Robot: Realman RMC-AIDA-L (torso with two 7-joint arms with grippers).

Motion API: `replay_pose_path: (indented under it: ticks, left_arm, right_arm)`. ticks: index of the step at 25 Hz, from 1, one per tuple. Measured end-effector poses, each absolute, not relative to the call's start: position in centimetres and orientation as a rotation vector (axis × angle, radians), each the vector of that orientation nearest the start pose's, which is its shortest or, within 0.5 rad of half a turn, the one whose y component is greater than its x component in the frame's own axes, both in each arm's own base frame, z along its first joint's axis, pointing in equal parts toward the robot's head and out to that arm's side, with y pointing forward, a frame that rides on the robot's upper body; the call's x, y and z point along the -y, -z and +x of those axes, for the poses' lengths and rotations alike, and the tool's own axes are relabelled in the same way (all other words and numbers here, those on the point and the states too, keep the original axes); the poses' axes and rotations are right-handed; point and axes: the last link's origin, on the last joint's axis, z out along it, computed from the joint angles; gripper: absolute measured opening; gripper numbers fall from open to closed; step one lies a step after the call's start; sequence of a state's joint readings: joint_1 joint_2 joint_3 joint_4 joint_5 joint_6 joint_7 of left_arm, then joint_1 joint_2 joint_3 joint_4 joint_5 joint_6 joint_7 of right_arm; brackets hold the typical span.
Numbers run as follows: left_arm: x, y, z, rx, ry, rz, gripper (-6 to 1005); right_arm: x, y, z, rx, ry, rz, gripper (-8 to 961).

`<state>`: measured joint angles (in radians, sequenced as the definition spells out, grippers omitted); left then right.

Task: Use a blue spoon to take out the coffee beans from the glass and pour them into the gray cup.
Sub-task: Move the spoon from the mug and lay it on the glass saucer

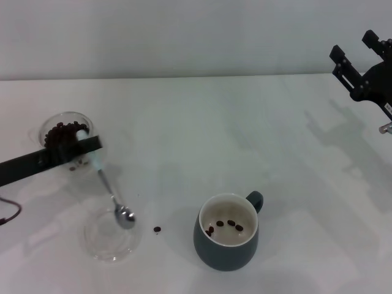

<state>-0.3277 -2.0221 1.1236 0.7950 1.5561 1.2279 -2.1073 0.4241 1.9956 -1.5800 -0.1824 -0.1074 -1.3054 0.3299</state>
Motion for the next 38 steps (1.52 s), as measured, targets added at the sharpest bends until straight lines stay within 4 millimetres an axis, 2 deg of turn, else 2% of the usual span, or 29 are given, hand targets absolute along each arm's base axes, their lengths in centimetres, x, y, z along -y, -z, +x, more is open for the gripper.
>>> replay_pose_path:
  ticks: [6, 17, 38]
  left_arm:
    - [-32.8, -2.1, -30.2, 1.556, 0.835, -2.181, 126]
    - [-32.3, -2.0, -31.5, 1.578, 0.773, -2.183, 127]
    - [-33.7, 0.0, -30.6, 1.596, 0.774, -2.215, 126]
  right_arm:
    - [-34.0, -2.8, 31.6, -0.323, -0.813, -1.741, 704]
    - [-33.8, -2.6, 31.8, -0.365, -0.838, -1.738, 704]
    - [-33.9, -2.6, 31.3, -0.348, -0.854, -1.740, 699]
